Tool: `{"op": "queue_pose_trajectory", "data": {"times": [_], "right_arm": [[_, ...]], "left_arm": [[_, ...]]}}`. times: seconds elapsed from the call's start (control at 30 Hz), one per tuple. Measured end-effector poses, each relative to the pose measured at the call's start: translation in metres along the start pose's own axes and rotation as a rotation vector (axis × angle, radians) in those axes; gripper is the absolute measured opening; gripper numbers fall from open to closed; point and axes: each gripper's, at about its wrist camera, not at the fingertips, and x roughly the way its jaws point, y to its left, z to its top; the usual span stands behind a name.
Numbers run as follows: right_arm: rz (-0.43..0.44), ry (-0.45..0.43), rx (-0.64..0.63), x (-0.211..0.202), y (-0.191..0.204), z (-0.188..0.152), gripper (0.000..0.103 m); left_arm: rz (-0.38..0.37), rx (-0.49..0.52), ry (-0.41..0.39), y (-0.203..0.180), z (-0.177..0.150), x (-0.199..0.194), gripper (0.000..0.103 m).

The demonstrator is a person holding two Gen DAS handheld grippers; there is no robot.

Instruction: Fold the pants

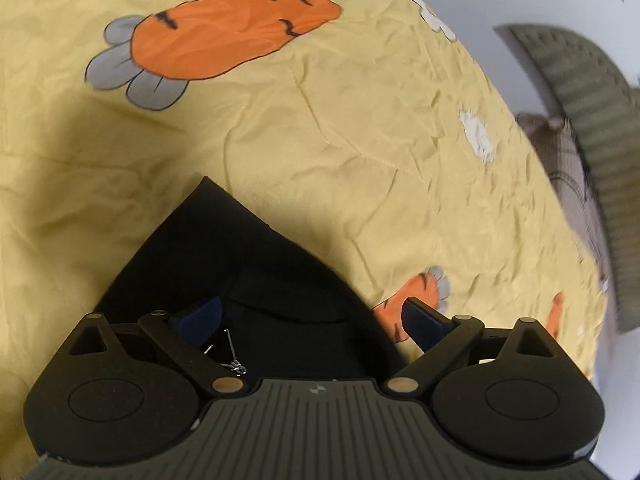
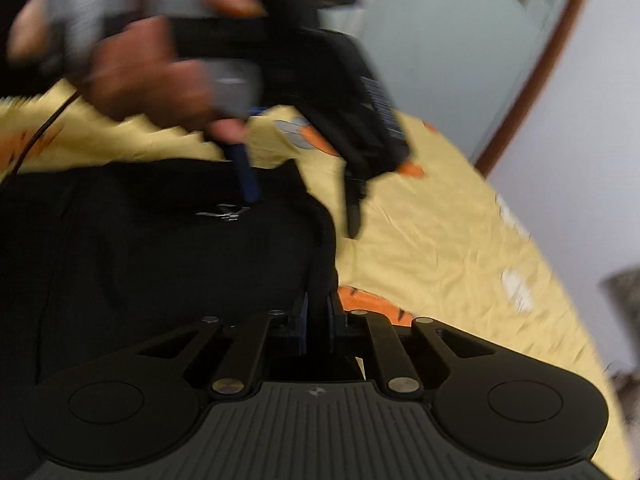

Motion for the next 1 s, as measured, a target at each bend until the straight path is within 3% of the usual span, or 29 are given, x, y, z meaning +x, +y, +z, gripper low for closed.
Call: {"op": "queue_pose_trajectory", "data": {"times": [0.13,0.2,0.23,0.27,0.33,0.37,0.47,0.5,0.53,0.57,0.63,0.67,0.73,0.87,0.93,0.97,1.0], "right_arm": [[-0.048,-0.029,-0.081,-0.013,0.025,0.000,0.009],[-0.064,-0.058,-0.092,-0.020,0.031,0.000,0.009],[-0.070,-0.066,-0.094,-0.024,0.034,0.000,0.009],[-0.085,-0.075,-0.101,-0.027,0.036,-0.001,0.009],[-0.103,-0.075,-0.118,-0.031,0.042,-0.001,0.009],[-0.101,-0.063,-0.121,-0.031,0.043,-0.002,0.009],[-0.209,-0.078,-0.112,-0.031,0.034,-0.007,0.010],[-0.205,-0.055,-0.064,-0.029,0.020,-0.008,0.018],[-0.164,-0.016,0.002,-0.024,0.003,-0.010,0.021],[-0.130,-0.015,0.095,-0.021,-0.019,-0.014,0.021],[-0.033,-0.020,0.264,-0.011,-0.059,-0.023,0.031],[0.015,-0.006,0.344,-0.003,-0.079,-0.028,0.034],[0.085,0.003,0.447,0.014,-0.107,-0.038,0.056],[0.267,0.081,0.588,0.051,-0.133,-0.058,0.062],[0.313,0.047,0.572,0.054,-0.132,-0.056,0.045],[0.295,0.047,0.530,0.054,-0.127,-0.052,0.016],[0.280,0.052,0.488,0.053,-0.118,-0.046,0.009]], "left_arm": [[-0.051,-0.036,0.007,0.006,0.003,0.001,0.095],[-0.072,-0.036,0.020,0.008,0.004,0.003,0.082],[-0.080,-0.037,0.024,0.009,0.004,0.003,0.064],[-0.088,-0.044,0.032,0.012,0.003,0.003,0.038],[-0.119,-0.082,0.073,0.019,0.002,0.006,0.012],[-0.144,-0.110,0.109,0.024,0.002,0.011,0.011],[-0.161,-0.167,0.108,0.032,-0.002,0.012,0.013],[-0.167,-0.155,0.091,0.031,-0.003,0.008,0.017],[-0.174,-0.146,0.077,0.029,-0.005,0.005,0.036],[-0.184,-0.144,0.067,0.029,-0.006,0.002,0.063],[-0.211,-0.153,0.044,0.028,-0.008,-0.004,0.085],[-0.210,-0.150,0.030,0.026,-0.008,-0.007,0.086],[-0.186,-0.128,0.020,0.021,-0.006,-0.012,0.086],[-0.161,-0.131,0.025,0.019,0.002,-0.012,0.087],[-0.132,-0.127,0.023,0.018,0.008,-0.008,0.087],[-0.132,-0.130,0.027,0.018,0.010,-0.006,0.088],[-0.138,-0.136,0.038,0.018,0.012,-0.003,0.088]]}}
